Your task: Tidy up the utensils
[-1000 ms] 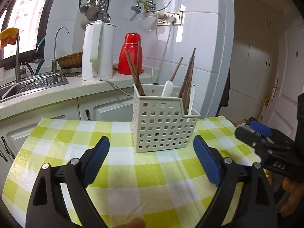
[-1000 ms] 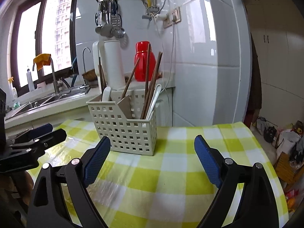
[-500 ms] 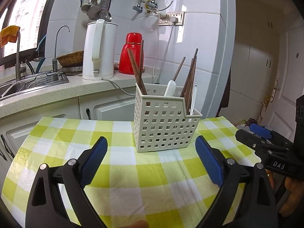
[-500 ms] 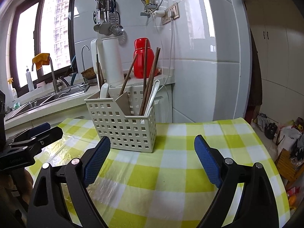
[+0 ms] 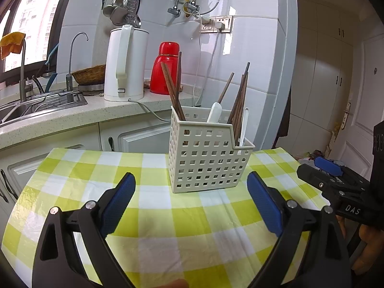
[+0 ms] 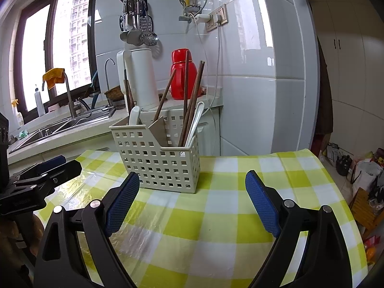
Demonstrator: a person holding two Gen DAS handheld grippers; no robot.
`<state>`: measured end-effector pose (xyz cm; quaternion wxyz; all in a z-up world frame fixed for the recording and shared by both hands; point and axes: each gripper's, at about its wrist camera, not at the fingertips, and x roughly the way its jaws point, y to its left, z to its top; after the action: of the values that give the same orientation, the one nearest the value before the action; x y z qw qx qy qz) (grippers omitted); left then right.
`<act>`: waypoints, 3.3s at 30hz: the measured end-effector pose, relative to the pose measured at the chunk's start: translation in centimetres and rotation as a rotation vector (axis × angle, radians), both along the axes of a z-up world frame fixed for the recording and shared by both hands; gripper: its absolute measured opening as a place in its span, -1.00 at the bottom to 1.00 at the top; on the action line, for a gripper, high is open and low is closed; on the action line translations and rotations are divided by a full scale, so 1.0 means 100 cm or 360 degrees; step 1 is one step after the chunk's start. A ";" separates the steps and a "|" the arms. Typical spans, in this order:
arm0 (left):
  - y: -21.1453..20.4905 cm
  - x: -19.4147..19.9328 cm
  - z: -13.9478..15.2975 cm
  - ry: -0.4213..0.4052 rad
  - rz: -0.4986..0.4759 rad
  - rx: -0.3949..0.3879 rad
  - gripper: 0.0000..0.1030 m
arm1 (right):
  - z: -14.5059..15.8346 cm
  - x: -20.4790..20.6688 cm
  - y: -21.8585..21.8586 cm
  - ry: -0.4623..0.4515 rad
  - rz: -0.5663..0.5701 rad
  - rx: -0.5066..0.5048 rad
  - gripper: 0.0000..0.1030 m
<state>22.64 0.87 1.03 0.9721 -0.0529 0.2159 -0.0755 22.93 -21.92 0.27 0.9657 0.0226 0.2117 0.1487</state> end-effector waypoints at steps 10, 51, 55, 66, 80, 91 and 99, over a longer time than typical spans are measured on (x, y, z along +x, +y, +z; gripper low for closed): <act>0.000 0.000 0.001 -0.0004 0.0001 -0.0002 0.79 | 0.000 0.000 0.000 -0.0002 0.0003 -0.0003 0.63; -0.002 -0.003 0.002 -0.0013 -0.0008 -0.0005 0.80 | 0.001 0.000 -0.001 -0.0004 0.0005 -0.0003 0.63; -0.002 -0.003 0.003 -0.0013 -0.0008 -0.0007 0.80 | 0.001 0.000 -0.001 -0.0003 0.0006 -0.0004 0.63; -0.002 -0.003 0.003 -0.0013 -0.0008 -0.0007 0.83 | 0.001 -0.001 0.000 -0.0004 0.0006 -0.0005 0.63; -0.002 -0.002 0.002 0.0001 -0.0024 -0.0012 0.88 | 0.000 0.000 0.000 0.0002 0.0011 -0.0008 0.63; -0.003 -0.001 -0.001 0.0016 -0.0044 -0.0006 0.90 | 0.000 0.000 0.000 0.0005 0.0010 -0.0008 0.63; -0.004 -0.002 -0.002 0.0014 -0.0056 -0.0006 0.90 | 0.000 0.000 0.000 0.0004 0.0009 -0.0009 0.63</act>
<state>22.49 0.50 0.87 0.9695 -0.0514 0.2209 -0.0927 22.92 -21.87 0.25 0.9651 0.0196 0.2134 0.1509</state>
